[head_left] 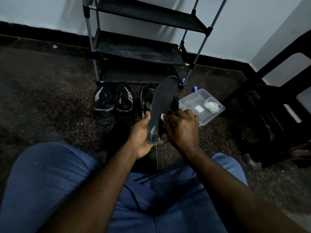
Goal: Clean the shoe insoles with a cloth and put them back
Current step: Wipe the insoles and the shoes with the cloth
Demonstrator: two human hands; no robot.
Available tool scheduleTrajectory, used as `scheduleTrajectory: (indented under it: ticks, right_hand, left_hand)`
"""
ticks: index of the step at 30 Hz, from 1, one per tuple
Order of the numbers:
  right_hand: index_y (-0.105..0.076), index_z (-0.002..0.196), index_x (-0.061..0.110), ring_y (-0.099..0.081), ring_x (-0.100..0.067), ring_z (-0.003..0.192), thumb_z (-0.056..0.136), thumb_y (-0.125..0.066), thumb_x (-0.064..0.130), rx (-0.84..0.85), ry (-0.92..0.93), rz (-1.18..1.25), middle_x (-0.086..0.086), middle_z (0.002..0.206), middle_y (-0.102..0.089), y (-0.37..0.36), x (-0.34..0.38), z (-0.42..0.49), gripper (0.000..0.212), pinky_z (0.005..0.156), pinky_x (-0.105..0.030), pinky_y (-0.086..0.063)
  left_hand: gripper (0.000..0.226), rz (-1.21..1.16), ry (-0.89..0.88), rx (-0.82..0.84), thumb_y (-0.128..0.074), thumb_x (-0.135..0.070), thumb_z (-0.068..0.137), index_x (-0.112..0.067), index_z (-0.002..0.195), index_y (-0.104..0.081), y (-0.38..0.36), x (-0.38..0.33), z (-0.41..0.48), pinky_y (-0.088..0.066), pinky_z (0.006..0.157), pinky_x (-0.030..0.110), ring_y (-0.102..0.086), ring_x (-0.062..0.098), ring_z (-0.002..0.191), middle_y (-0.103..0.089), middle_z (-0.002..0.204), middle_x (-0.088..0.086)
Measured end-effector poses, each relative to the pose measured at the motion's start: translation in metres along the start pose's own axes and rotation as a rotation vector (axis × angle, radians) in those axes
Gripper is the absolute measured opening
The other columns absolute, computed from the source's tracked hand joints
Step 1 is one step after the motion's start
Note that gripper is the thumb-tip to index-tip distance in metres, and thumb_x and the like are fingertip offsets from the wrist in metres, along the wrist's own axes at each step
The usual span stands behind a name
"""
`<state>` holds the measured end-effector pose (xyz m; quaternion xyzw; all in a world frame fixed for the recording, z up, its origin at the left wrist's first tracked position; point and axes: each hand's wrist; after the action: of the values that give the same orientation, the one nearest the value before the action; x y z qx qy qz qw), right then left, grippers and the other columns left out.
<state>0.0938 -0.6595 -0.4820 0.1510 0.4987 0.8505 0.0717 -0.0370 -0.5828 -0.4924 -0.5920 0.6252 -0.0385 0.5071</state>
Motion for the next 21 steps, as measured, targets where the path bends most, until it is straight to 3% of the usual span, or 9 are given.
scheduleTrajectory:
  ticks: [4,6,8,12,15,18,21]
  right_hand:
    - [-0.078,0.106,0.030,-0.053,-0.027,0.088,0.087,-0.059,0.036,0.046,0.120,0.024,0.005,0.090,-0.068,-0.003,0.016,-0.012,0.027,0.072,-0.042,-0.043]
    - [-0.078,0.104,0.031,-0.053,-0.027,0.087,0.087,-0.061,0.036,0.078,0.197,-0.019,0.006,0.089,-0.066,-0.004,0.018,-0.014,0.025,0.071,-0.041,-0.040]
    - [-0.079,0.102,0.032,-0.053,-0.027,0.088,0.088,-0.060,0.038,0.050,0.146,-0.052,0.007,0.089,-0.067,-0.002,0.011,-0.005,0.024,0.072,-0.041,-0.040]
    - [-0.079,0.101,0.031,-0.053,-0.025,0.090,0.089,-0.059,0.037,-0.008,-0.065,0.003,0.007,0.090,-0.069,0.001,0.000,0.008,0.024,0.076,-0.042,-0.043]
    - [-0.078,0.104,0.031,-0.052,-0.025,0.091,0.088,-0.057,0.038,0.066,0.055,-0.013,0.007,0.091,-0.067,-0.001,0.011,-0.001,0.028,0.076,-0.042,-0.042]
    - [-0.078,0.101,0.031,-0.053,-0.025,0.091,0.088,-0.059,0.038,0.097,0.189,-0.061,0.008,0.090,-0.066,0.000,0.015,-0.005,0.024,0.075,-0.043,-0.040]
    - [-0.078,0.098,0.031,-0.053,-0.025,0.091,0.091,-0.053,0.042,0.027,0.016,-0.054,0.008,0.090,-0.068,0.005,0.007,0.010,0.028,0.076,-0.042,-0.040]
  left_hand:
    - [0.063,0.001,-0.012,-0.001,-0.042,-0.050,0.106,-0.006,0.150,-0.044,-0.003,-0.003,-0.003,-0.060,0.072,0.029,-0.071,0.014,0.079,-0.071,0.097,-0.001]
    - [0.066,-0.007,-0.019,0.010,-0.040,-0.050,0.106,-0.005,0.154,-0.039,-0.001,-0.002,0.002,-0.058,0.073,0.030,-0.069,0.014,0.079,-0.067,0.107,-0.006]
    - [0.064,0.000,-0.014,0.004,-0.042,-0.051,0.105,-0.005,0.149,-0.044,-0.001,-0.001,0.002,-0.058,0.079,0.035,-0.069,0.016,0.083,-0.069,0.111,-0.006]
    - [0.043,0.012,0.000,0.015,-0.045,-0.051,0.104,-0.015,0.117,-0.065,0.002,0.004,0.005,-0.061,0.074,0.037,-0.075,0.020,0.084,-0.077,0.097,0.003]
    - [0.052,-0.029,0.022,-0.012,-0.039,-0.055,0.105,-0.016,0.125,-0.066,0.005,0.002,0.010,-0.057,0.069,0.029,-0.069,0.017,0.083,-0.071,0.106,0.007]
    - [0.054,-0.056,0.032,0.002,-0.033,-0.054,0.106,-0.017,0.125,-0.067,0.006,0.003,0.014,-0.057,0.061,0.026,-0.071,0.015,0.077,-0.073,0.101,0.005]
    - [0.044,-0.012,0.016,0.032,-0.039,-0.050,0.106,-0.017,0.109,-0.068,0.004,0.005,0.013,-0.061,0.065,0.030,-0.075,0.016,0.078,-0.078,0.093,0.002]
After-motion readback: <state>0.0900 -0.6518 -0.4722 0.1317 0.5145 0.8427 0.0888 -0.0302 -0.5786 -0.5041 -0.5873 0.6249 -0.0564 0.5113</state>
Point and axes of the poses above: each hand's wrist, its own z-axis towards the middle knuckle, its own y-axis out of the back of the hand, x = y × z
